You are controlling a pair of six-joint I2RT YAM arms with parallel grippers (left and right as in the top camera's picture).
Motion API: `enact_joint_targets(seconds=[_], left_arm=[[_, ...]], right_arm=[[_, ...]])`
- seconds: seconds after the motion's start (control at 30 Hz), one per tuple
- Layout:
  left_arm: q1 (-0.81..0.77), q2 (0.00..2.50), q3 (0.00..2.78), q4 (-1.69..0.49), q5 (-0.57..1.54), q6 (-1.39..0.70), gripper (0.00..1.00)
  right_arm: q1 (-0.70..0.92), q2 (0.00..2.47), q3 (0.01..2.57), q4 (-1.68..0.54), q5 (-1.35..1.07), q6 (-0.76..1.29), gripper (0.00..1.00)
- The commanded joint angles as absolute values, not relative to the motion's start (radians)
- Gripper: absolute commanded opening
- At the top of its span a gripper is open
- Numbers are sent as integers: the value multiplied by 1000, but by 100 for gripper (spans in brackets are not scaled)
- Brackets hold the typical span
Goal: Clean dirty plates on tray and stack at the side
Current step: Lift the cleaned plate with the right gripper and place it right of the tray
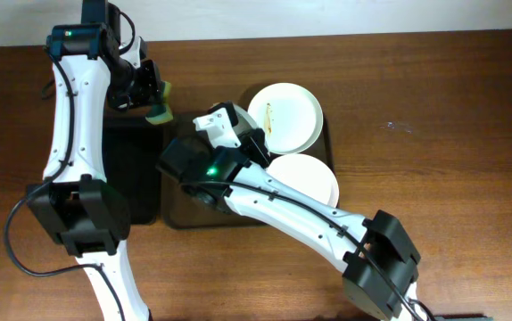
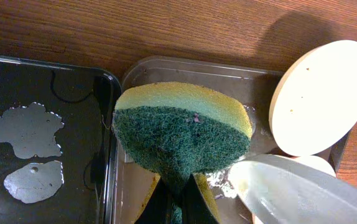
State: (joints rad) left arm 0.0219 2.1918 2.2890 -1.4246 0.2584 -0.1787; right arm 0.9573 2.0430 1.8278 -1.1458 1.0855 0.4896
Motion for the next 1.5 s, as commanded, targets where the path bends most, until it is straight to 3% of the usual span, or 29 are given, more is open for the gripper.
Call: enact_joint_targets(seconds=[0.0, 0.23, 0.33, 0.37, 0.47, 0.53, 0.7, 0.8, 1.07, 1.17, 1.2, 1.23, 1.37, 1.47], left_arm=[[23, 2185, 2304, -1421, 266, -163, 1], [22, 2185, 2304, -1414, 266, -167, 1], [9, 2191, 2304, -1415, 266, -167, 1], [-12, 2194, 2302, -1406, 266, -178, 1], [-55, 2194, 2300, -1354, 266, -184, 1], [-86, 2194, 2300, -1311, 266, -216, 1], [-118, 2194, 2300, -1290, 258, -216, 1], [-118, 2194, 2300, -1290, 254, -216, 1], [-118, 2194, 2300, -1287, 242, -216, 1], [-118, 2194, 2300, -1287, 243, -215, 1], [-118, 2194, 2300, -1287, 243, -215, 1], [-118, 2194, 2300, -1287, 243, -216, 1], [-118, 2194, 2299, -1292, 243, -215, 1], [-118, 2194, 2299, -1294, 243, -216, 1]], right_arm=[[943, 2024, 1840, -1230, 1215, 673, 4], [941, 2005, 1841, -1251, 1176, 720, 4], [828, 1905, 1840, -1267, 830, 700, 4], [729, 1848, 1840, -1261, 649, 634, 4], [503, 1757, 1840, -1260, 398, 555, 4], [238, 1743, 1838, -1260, 251, 527, 4], [-153, 1789, 1710, -1151, 200, 499, 4], [-271, 1816, 1576, -1052, 186, 479, 4], [-336, 1840, 1232, -710, 183, 490, 6], [-334, 1840, 1203, -665, 175, 486, 38], [-334, 1839, 1218, -680, 134, 464, 53], [-334, 1836, 1257, -729, 80, 454, 56], [-286, 1784, 1505, -1028, -171, 352, 57], [-144, 1783, 1521, -1142, -278, 300, 57]])
